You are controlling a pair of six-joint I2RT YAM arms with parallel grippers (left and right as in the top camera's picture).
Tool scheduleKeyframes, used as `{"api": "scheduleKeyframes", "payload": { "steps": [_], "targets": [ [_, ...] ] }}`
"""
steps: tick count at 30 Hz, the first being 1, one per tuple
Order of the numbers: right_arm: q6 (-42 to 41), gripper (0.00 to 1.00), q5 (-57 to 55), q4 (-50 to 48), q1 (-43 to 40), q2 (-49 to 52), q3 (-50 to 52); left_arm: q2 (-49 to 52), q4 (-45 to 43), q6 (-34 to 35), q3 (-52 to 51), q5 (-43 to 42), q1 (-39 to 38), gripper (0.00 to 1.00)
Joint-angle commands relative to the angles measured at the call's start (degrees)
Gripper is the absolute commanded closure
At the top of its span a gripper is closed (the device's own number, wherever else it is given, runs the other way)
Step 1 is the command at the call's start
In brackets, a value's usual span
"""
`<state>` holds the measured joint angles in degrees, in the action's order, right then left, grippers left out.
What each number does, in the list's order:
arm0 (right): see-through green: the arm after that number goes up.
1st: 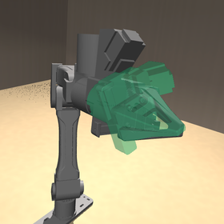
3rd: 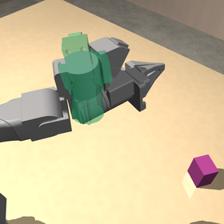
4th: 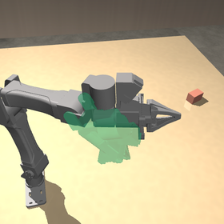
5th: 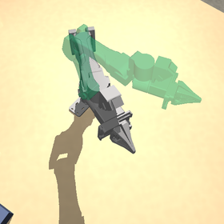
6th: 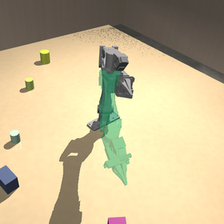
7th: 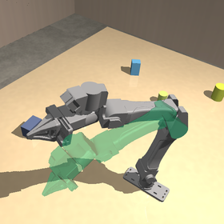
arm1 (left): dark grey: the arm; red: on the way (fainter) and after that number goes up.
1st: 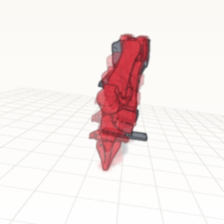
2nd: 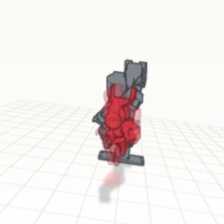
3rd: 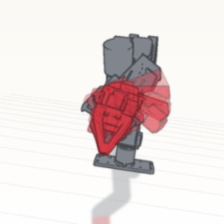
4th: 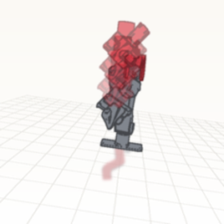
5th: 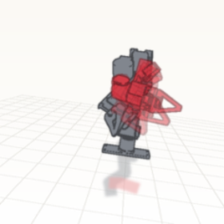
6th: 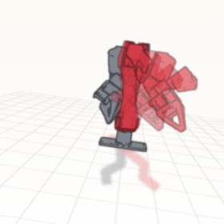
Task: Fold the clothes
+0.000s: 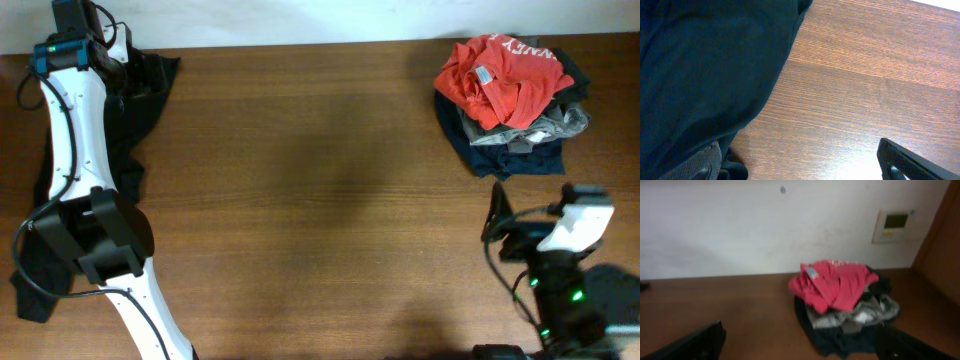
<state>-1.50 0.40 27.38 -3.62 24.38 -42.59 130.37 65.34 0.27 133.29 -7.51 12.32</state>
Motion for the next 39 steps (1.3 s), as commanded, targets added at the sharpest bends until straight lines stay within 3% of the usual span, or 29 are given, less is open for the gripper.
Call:
{"api": "scheduleKeyframes", "payload": {
  "steps": [1,7,18,39],
  "targets": [
    [-0.4,0.01,-0.5,-3.0,-0.7,-6.4,9.2,0.1,0.0,0.2,0.6,-0.6,-0.2,0.01],
    [-1.0,0.01,0.9,-8.9,-0.6,-15.7,23.8,0.1,0.0,0.2,0.6,-0.6,-0.2,0.01],
    [-1.0,0.01,2.4,-12.2,-0.6,-24.2,35.0,0.1,0.0,0.2,0.6,-0.6,-0.2,0.01],
    [-0.9,0.01,3.9,-13.1,-0.6,-24.2,38.2,0.1,0.0,0.2,0.6,-0.6,-0.2,0.01]
  ]
}}
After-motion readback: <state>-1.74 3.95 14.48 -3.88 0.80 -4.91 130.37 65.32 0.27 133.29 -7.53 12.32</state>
